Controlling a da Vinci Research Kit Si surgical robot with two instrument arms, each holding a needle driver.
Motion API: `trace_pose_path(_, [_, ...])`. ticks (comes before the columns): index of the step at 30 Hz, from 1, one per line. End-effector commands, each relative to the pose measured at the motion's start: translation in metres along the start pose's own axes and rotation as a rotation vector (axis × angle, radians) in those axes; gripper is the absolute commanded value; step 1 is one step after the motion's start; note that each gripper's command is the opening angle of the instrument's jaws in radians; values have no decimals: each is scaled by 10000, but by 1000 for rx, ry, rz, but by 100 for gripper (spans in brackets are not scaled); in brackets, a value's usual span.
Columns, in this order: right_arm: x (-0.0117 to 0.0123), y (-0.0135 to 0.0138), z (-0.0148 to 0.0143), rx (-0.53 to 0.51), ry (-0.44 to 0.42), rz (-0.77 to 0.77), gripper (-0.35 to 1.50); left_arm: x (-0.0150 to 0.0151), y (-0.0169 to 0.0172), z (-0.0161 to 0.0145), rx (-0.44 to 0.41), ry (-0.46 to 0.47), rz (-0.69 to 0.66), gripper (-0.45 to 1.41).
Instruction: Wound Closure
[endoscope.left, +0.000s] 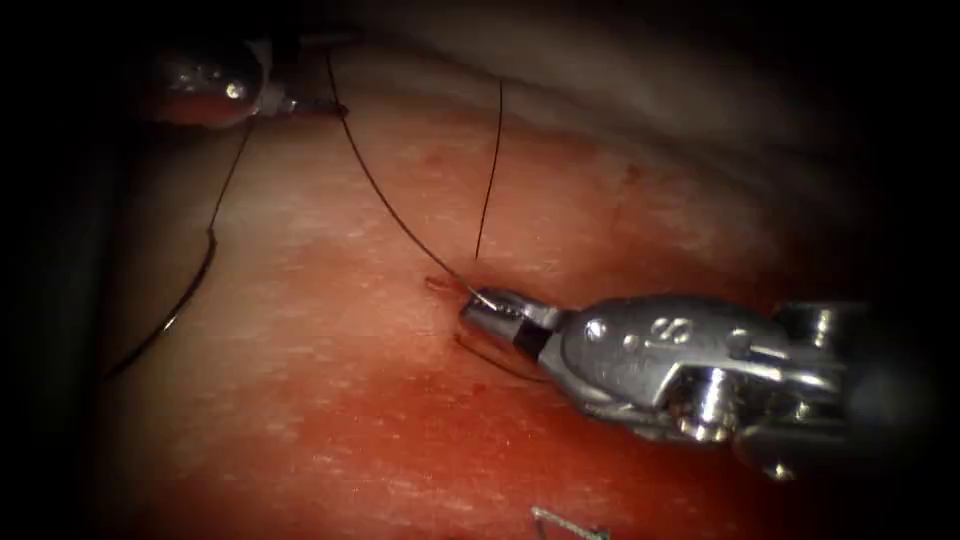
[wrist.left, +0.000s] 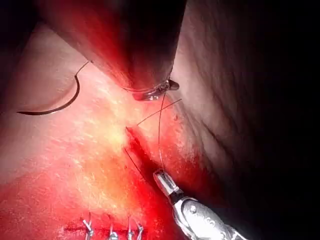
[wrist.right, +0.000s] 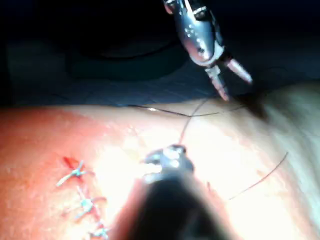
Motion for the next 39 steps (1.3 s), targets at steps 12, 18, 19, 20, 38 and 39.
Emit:
trace_pose_path(12, [3,-3,7,1,2,0,-35,-19,4,11,14,4,44,57])
trace_pose_path(18, [3,-4,7,1,2,-6,-35,-20,4,13,25,0,18,68])
trace_pose_path(19, [3,-4,7,1,2,-6,-35,-21,4,13,28,0,17,70])
trace_pose_path(20, [3,-4,7,1,2,-6,-35,-22,4,13,31,0,11,71])
trace_pose_path(38, [3,-3,8,-1,2,-5,-35,-52,17,-17,37,45,-69,77])
trace_pose_path(39, [4,-3,8,-1,5,-5,-35,-51,22,-19,35,70,-65,77])
